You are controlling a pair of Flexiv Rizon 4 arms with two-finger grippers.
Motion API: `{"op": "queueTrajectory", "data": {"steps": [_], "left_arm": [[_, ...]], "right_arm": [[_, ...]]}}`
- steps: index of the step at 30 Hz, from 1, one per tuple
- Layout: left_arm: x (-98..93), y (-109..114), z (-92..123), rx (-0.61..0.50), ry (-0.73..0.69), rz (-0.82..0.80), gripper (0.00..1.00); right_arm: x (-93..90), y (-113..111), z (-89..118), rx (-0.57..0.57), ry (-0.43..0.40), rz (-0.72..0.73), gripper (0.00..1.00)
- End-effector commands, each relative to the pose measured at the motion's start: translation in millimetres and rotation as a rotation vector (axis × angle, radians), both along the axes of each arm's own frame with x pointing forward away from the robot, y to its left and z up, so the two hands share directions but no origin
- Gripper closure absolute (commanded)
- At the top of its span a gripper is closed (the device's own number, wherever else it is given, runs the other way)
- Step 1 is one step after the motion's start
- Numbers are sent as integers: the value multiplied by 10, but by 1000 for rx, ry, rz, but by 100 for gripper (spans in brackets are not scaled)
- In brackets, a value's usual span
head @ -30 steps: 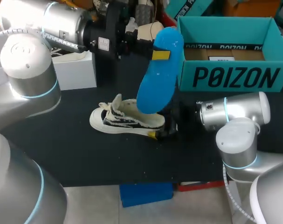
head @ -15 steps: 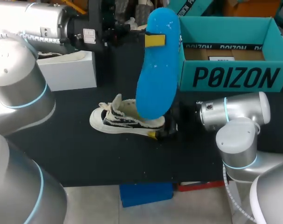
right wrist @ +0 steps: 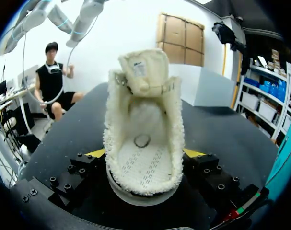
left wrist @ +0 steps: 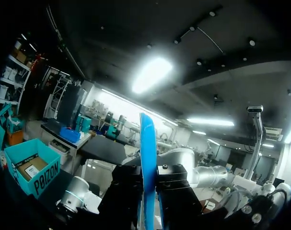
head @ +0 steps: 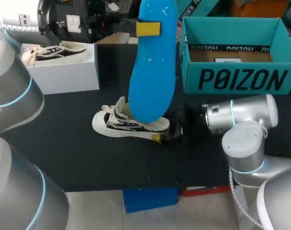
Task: Take the shoe out of the shoebox, open the shoe tongue, remove and reinsert the insole, then place the shoe into the shoebox
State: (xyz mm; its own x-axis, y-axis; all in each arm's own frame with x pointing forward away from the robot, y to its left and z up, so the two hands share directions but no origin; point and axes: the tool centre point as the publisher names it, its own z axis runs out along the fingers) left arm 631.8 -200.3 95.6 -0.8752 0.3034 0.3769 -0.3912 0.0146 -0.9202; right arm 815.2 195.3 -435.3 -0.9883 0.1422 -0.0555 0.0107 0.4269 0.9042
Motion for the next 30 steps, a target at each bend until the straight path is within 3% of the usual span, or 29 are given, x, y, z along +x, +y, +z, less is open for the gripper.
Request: {"op": "queueTrajectory", "data": {"steps": [1,10,11,12,13,14,23,30], "left_arm": [[-52,32,44,5,5,0,100],[-62,31,54,1,11,-5,100],[-62,31,54,1,11,-5,100],[-62,31,54,1,11,-5,100],[-62,31,54,1,11,-5,100],[-62,31,54,1,11,-5,100],[-62,31,54,1,11,-5,100],[-62,31,54,1,11,-5,100]], "right_arm": [[-5,4,-10,-1,1,-1,100],[2,-1,-5,-7,2,1,100],[11,-9,0,-15,4,0,95],[20,-19,3,-19,5,0,84],[29,-31,7,-36,12,-3,54],[38,-41,11,-48,15,0,0],[-10,-208,73,-126,42,-5,0],[-91,-317,129,-298,115,-7,0]]}}
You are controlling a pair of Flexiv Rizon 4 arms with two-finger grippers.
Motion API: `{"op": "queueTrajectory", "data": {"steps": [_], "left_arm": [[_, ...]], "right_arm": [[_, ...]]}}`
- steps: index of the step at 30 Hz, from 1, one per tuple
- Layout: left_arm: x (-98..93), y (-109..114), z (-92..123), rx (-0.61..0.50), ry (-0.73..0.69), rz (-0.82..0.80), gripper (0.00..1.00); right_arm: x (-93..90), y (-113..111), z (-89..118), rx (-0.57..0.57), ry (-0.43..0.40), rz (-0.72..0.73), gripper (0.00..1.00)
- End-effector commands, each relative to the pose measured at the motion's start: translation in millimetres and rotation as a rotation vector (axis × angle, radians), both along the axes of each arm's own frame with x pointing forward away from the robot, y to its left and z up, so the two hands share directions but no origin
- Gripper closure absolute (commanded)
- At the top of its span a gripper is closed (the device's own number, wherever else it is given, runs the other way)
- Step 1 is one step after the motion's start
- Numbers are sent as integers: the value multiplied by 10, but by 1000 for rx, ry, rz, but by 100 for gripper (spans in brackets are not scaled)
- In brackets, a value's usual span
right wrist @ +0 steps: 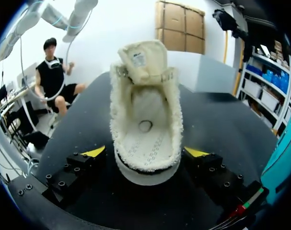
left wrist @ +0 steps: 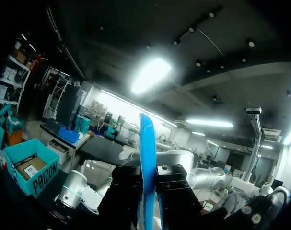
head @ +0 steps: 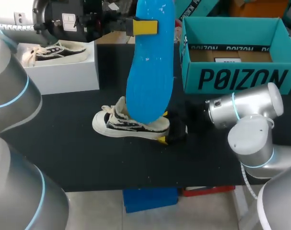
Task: Take the shoe out of the shoebox, open the shoe tongue, remove and reinsert the insole, then place the shoe into the shoebox
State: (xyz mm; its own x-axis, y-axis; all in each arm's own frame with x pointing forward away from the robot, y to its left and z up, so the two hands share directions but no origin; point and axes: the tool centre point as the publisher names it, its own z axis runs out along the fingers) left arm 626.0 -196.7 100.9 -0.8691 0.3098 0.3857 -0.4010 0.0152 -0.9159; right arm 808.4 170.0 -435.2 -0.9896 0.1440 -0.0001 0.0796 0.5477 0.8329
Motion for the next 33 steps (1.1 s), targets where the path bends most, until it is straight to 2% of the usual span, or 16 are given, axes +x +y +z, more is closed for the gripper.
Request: {"op": "queueTrajectory", "data": {"steps": [1,7,20,27,33], "left_arm": [[-5,-5,1,3,0,2,100],[-5,-5,1,3,0,2,100],[-5,-5,1,3,0,2,100],[-5,-5,1,3,0,2,100],[-5,-5,1,3,0,2,100]], "right_arm": [[-31,-77,141,-188,49,-3,0],[-38,-133,247,-370,84,-19,0],[31,-78,492,-876,129,25,0],[32,-68,529,-1061,132,6,0],[-3,23,533,-1148,147,21,0]]}}
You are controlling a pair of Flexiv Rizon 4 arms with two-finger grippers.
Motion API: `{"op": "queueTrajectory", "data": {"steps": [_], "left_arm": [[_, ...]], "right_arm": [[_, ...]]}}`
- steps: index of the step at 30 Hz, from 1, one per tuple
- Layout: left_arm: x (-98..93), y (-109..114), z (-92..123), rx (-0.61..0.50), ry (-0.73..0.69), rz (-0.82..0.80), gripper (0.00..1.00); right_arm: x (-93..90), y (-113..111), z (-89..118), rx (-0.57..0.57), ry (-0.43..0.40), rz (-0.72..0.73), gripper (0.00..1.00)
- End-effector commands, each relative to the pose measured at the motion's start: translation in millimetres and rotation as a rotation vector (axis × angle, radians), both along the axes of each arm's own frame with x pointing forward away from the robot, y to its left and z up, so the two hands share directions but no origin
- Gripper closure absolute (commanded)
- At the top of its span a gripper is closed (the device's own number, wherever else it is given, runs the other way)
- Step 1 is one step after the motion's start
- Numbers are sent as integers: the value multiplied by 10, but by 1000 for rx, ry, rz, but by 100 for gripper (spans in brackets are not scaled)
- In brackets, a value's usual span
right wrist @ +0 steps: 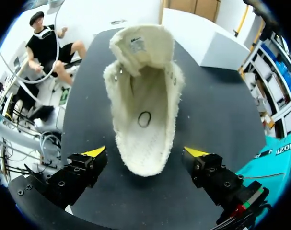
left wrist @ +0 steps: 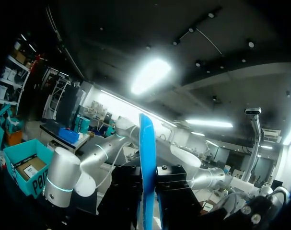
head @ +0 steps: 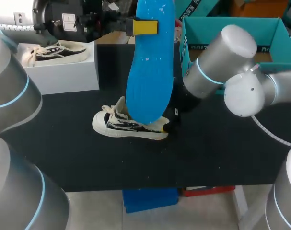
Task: Take the shoe out of the shoebox, open the shoe tongue, remove and reinsert the insole, then place the shoe into the shoebox
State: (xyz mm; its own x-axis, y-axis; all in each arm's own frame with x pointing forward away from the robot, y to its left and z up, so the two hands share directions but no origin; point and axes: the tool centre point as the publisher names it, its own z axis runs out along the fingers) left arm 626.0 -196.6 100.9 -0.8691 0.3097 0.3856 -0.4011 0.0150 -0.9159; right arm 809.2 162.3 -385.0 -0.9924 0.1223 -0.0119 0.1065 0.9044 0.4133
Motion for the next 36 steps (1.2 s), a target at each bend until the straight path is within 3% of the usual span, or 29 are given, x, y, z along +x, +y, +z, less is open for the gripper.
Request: {"op": "queueTrajectory", "data": {"steps": [1,20,36], "left_arm": [[-4,-6,1,3,0,2,100],[-4,-6,1,3,0,2,100],[-4,-6,1,3,0,2,100]], "right_arm": [[-11,105,24,-598,79,2,0],[14,265,-126,-641,73,31,0],[-17,273,-219,-589,75,9,0]]}}
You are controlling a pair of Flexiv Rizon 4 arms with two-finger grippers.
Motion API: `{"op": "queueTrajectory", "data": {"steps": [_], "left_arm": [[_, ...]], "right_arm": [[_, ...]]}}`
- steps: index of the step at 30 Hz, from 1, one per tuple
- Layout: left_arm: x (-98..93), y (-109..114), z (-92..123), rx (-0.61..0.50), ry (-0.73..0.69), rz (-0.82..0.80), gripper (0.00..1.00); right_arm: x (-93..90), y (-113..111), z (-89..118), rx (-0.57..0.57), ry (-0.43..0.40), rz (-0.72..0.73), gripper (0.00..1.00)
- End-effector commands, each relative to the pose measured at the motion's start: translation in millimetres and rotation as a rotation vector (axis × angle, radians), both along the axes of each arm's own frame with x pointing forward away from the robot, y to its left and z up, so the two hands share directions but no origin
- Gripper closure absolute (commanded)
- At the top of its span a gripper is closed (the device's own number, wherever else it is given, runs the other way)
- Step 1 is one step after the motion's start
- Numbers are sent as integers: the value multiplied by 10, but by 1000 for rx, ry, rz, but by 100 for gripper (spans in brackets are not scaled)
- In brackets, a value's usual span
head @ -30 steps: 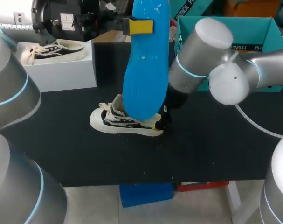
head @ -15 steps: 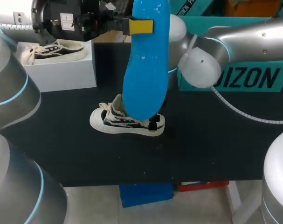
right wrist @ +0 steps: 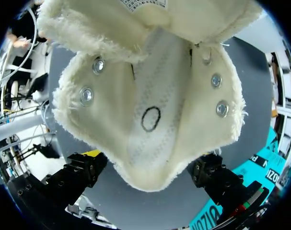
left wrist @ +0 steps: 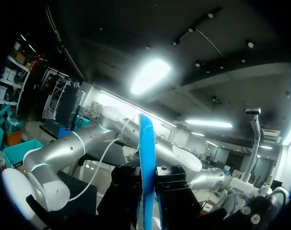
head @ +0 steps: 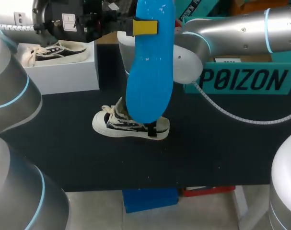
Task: Take the shoe out of the shoebox, open the shoe tongue, remove and reinsert the insole, then place the shoe into the shoebox
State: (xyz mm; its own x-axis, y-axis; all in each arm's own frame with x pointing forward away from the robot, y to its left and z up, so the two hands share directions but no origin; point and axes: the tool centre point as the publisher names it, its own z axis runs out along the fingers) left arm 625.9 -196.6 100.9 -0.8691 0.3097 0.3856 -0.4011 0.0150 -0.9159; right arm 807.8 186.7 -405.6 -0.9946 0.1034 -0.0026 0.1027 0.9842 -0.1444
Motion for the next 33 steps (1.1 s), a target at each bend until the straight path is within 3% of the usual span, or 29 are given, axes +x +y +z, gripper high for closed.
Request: {"op": "queueTrajectory", "data": {"steps": [1,15,33], "left_arm": [[-3,-6,1,3,0,2,100],[-3,-6,1,3,0,2,100],[-3,-6,1,3,0,2,100]], "right_arm": [[-3,29,-13,-22,0,-6,0],[-7,-20,-17,33,0,-10,0],[3,-176,71,179,-75,-63,0]]}}
